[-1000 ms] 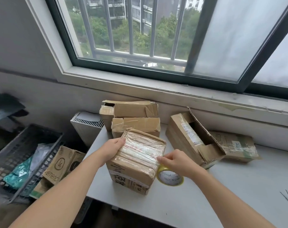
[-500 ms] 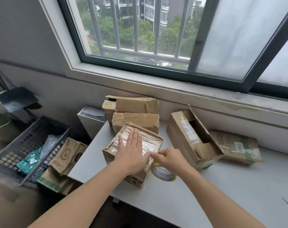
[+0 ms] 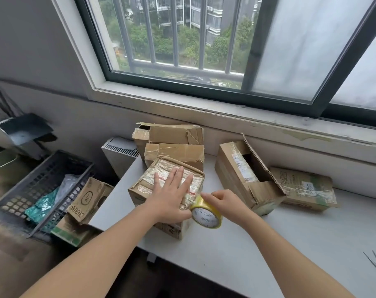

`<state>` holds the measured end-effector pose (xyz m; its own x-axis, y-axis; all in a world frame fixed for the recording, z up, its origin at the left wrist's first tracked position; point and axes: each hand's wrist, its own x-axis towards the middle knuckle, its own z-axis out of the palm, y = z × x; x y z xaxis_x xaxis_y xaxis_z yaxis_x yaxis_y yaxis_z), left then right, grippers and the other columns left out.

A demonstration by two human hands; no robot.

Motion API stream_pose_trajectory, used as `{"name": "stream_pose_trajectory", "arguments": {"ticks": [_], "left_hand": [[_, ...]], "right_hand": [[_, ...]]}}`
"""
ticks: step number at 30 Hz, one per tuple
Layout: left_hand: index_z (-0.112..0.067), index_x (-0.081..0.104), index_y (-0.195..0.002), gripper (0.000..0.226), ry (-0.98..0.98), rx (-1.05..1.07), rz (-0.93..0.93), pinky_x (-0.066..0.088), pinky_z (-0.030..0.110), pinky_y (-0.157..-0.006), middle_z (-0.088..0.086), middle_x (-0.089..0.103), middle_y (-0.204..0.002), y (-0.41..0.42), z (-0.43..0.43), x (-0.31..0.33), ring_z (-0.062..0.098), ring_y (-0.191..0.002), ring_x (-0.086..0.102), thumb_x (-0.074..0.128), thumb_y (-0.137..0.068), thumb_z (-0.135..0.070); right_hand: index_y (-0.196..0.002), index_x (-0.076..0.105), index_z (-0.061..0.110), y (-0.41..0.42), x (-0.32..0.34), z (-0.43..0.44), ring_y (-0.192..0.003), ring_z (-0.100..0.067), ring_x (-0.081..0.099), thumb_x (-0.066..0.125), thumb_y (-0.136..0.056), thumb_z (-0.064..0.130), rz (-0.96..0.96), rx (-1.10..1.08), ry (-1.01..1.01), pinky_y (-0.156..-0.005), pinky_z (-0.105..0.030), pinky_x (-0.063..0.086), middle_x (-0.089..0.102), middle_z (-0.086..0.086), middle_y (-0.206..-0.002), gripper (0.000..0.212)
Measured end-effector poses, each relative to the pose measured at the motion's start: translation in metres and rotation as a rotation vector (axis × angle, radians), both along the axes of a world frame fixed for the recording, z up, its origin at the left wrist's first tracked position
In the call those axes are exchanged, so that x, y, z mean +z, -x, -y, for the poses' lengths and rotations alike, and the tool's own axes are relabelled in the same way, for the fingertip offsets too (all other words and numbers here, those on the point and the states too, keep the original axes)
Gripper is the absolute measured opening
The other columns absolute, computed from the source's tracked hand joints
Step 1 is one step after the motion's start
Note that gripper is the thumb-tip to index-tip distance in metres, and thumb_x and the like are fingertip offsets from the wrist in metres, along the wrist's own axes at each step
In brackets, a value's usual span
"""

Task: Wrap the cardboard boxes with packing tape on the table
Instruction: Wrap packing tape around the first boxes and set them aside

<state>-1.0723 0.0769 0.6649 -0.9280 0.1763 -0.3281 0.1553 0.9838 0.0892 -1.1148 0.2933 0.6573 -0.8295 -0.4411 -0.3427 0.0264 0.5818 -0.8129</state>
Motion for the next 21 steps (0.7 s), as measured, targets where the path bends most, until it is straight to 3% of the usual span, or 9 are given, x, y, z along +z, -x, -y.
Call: {"name": "stream_pose_trajectory", "arguments": {"ticks": [3,5,8,10,11,14,18,21], "left_hand": [[-0.031,-0.015,-0.162,0.102,-0.086,0.021,0.001,-0.014,0.069,-0.118,-0.004,-0.029,-0.168,-0.004,-0.002,0.012,0.019,-0.152,-0.033,0.052,-0.089,-0.055],[-0.034,-0.004,-0.164,0.096,-0.262,0.063,-0.003,-0.009,0.063,-0.123,-0.014,-0.017,-0.170,-0.006,0.000,0.021,0.014,-0.156,-0.021,0.056,-0.091,-0.047],[-0.038,0.022,-0.162,0.080,-0.621,0.140,-0.031,0.017,0.045,-0.128,-0.018,0.017,-0.169,-0.008,0.005,0.027,0.004,-0.156,0.011,0.060,-0.092,-0.038],[-0.041,0.035,-0.157,0.068,-0.741,0.169,-0.023,0.031,0.035,-0.122,-0.022,0.039,-0.159,-0.012,0.004,0.025,-0.001,-0.147,0.033,0.058,-0.093,-0.031],[-0.044,0.040,-0.154,0.063,-0.775,0.195,-0.025,0.036,0.032,-0.119,-0.024,0.045,-0.154,-0.015,0.001,0.023,-0.001,-0.142,0.039,0.057,-0.096,-0.027],[-0.048,0.043,-0.151,0.059,-0.812,0.281,-0.066,0.042,0.030,-0.112,-0.025,0.052,-0.147,-0.015,-0.003,0.018,0.000,-0.134,0.047,0.061,-0.099,-0.027],[-0.054,0.037,-0.151,0.074,-0.802,0.326,0.026,0.044,0.014,-0.093,-0.033,0.054,-0.133,-0.012,0.009,0.013,-0.009,-0.121,0.051,0.077,-0.091,-0.037],[-0.053,0.042,-0.147,0.068,-0.845,0.415,0.025,0.051,0.021,-0.091,-0.027,0.060,-0.126,-0.009,0.025,0.005,-0.001,-0.118,0.057,0.076,-0.091,-0.034]], "right_hand": [[-0.060,0.048,0.020,0.000,0.021,-0.007,-0.055,-0.010,0.033,0.067,-0.095,0.049,-0.061,-0.021,0.134,-0.057,-0.029,0.026,0.035,0.007,-0.057,0.050],[-0.057,0.046,0.022,0.003,0.042,-0.007,-0.054,-0.010,0.031,0.068,-0.096,0.043,-0.108,-0.028,0.213,-0.053,-0.027,0.024,0.034,0.007,-0.056,0.050],[-0.051,0.054,0.028,0.004,0.065,-0.006,-0.051,-0.007,0.034,0.066,-0.098,0.041,-0.141,-0.001,0.285,-0.050,-0.021,0.026,0.039,0.013,-0.053,0.049],[-0.062,0.065,0.028,0.001,0.069,-0.001,-0.054,-0.006,0.041,0.064,-0.099,0.042,-0.146,0.061,0.268,-0.052,-0.018,0.031,0.048,0.015,-0.056,0.039],[-0.072,0.070,0.021,-0.001,0.069,0.003,-0.057,-0.007,0.044,0.063,-0.099,0.045,-0.144,0.087,0.255,-0.055,-0.020,0.034,0.052,0.012,-0.060,0.036],[-0.089,0.068,0.002,0.000,0.067,0.015,-0.063,-0.013,0.048,0.062,-0.097,0.054,-0.140,0.061,0.256,-0.062,-0.033,0.038,0.055,0.000,-0.068,0.053],[-0.091,0.070,0.006,0.007,0.071,0.027,-0.066,-0.013,0.051,0.060,-0.094,0.062,-0.141,0.099,0.256,-0.066,-0.034,0.040,0.058,-0.004,-0.072,0.058],[-0.094,0.073,0.009,0.011,0.072,0.035,-0.066,-0.011,0.052,0.061,-0.096,0.056,-0.143,0.212,0.137,-0.065,-0.032,0.041,0.061,-0.006,-0.073,0.049]]}}
